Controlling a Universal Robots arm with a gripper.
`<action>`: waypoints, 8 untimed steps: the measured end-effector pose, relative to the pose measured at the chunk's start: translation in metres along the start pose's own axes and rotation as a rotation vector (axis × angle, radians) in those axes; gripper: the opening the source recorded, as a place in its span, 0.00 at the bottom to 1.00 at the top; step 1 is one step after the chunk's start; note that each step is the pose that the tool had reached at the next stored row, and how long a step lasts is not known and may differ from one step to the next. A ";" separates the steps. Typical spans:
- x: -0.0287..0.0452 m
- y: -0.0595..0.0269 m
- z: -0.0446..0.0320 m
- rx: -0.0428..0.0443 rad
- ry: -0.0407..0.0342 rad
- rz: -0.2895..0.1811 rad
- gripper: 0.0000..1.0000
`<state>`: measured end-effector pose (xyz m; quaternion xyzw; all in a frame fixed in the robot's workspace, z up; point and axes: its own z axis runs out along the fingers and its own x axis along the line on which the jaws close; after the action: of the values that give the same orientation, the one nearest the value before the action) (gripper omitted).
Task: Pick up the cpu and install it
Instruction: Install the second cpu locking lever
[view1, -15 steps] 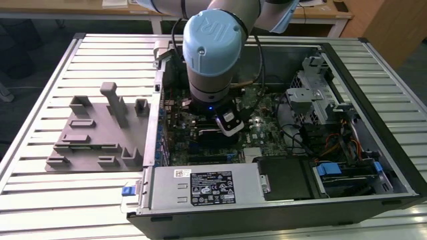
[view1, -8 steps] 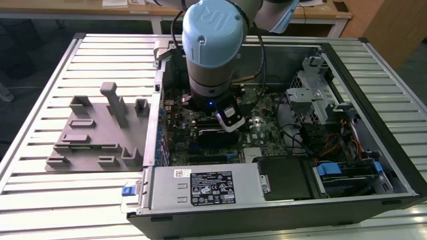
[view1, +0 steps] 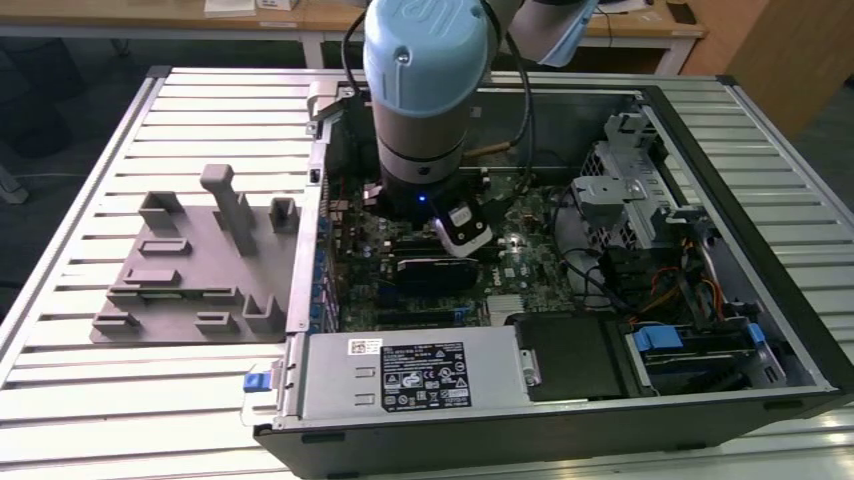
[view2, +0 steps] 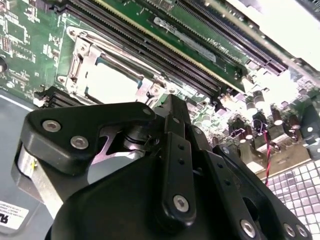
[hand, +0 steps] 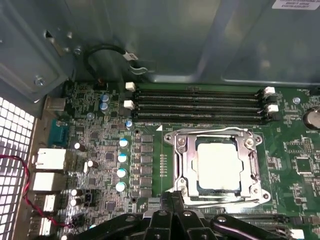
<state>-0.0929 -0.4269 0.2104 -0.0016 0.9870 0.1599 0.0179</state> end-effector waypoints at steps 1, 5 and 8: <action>-0.0001 0.0002 0.0001 0.0060 -0.0001 0.000 0.11; -0.0016 0.0039 0.0014 0.0345 -0.0011 0.003 0.11; -0.0041 0.0118 0.0043 0.0404 -0.0011 0.003 0.11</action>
<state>-0.0888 -0.4144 0.2102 0.0002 0.9900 0.1400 0.0182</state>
